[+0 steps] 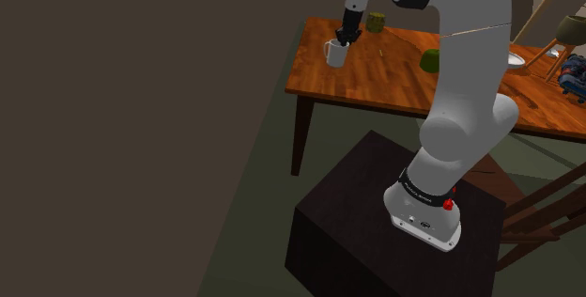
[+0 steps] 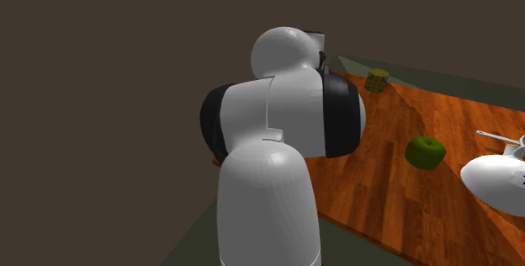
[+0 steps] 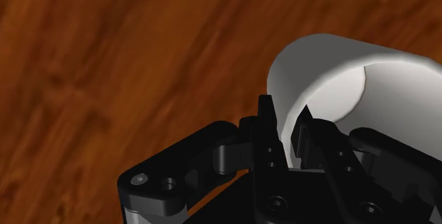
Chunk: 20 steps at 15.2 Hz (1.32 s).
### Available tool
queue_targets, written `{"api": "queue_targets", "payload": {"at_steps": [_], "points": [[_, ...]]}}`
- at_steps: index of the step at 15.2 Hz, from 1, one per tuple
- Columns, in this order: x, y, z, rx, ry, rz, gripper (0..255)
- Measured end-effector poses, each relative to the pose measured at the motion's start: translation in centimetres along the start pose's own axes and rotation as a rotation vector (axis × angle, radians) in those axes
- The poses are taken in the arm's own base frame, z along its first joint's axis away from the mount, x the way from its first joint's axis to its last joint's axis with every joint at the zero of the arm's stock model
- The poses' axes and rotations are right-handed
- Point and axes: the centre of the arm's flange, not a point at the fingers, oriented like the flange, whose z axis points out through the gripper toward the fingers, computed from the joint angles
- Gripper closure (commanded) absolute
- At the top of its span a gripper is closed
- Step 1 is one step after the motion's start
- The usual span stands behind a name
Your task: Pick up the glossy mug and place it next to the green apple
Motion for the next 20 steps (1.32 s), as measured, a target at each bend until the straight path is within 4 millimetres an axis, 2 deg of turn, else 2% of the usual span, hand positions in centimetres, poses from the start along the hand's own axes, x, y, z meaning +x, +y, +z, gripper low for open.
{"api": "queue_targets", "payload": {"at_steps": [20], "points": [[-0.5,-0.5,-10.5,0.0,0.0,0.0,255]]}}
